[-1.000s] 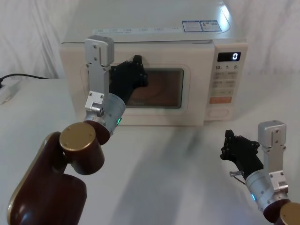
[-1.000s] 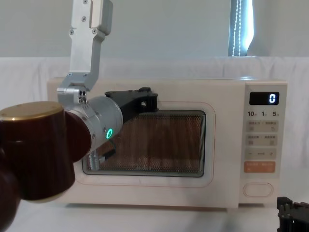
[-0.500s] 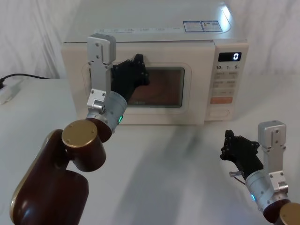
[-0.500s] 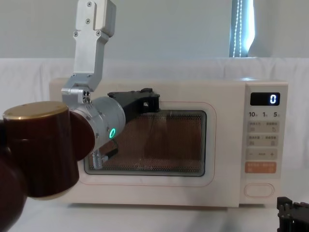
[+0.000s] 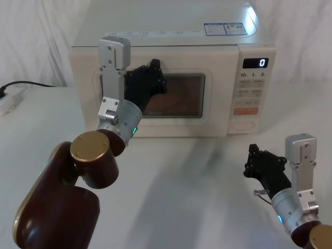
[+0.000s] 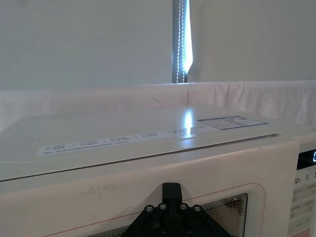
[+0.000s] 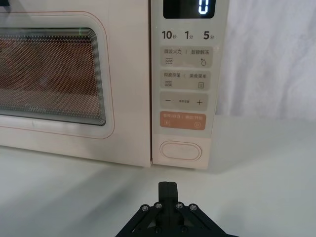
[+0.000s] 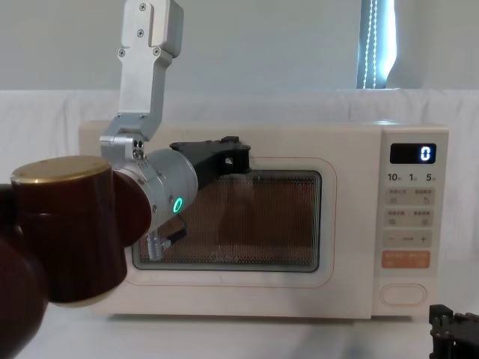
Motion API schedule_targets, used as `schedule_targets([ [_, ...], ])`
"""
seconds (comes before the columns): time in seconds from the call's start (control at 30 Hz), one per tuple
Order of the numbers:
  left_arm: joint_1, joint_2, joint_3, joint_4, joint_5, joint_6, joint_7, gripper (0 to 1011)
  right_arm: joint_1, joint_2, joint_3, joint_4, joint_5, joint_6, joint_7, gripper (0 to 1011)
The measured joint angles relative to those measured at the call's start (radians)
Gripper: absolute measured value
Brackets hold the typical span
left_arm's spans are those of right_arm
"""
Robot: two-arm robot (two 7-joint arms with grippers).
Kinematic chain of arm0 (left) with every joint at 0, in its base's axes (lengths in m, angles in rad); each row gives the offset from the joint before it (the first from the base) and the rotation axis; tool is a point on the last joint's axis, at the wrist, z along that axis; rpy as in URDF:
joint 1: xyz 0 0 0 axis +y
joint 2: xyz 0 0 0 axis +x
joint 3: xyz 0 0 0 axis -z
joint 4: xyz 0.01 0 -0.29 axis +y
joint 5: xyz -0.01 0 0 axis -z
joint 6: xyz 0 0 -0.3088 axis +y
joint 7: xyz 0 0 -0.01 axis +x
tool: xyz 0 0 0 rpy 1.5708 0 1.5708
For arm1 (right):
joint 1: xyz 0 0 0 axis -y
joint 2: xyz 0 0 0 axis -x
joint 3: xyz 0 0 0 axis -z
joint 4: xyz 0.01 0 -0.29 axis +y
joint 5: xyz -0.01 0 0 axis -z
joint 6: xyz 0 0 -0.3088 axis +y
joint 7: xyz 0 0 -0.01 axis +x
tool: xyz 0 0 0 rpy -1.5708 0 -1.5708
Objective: Press the button to open the microwave door with one hand; close the microwave door with the other hand.
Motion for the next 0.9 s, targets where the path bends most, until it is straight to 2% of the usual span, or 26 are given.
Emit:
schedule_targets([
  [0.9,-0.022,-0.011,0.005,0.028,-0.001,-0.003,-0.005,0,0.0,0.0,0.0,0.0,0.0,0.0,0.0,0],
])
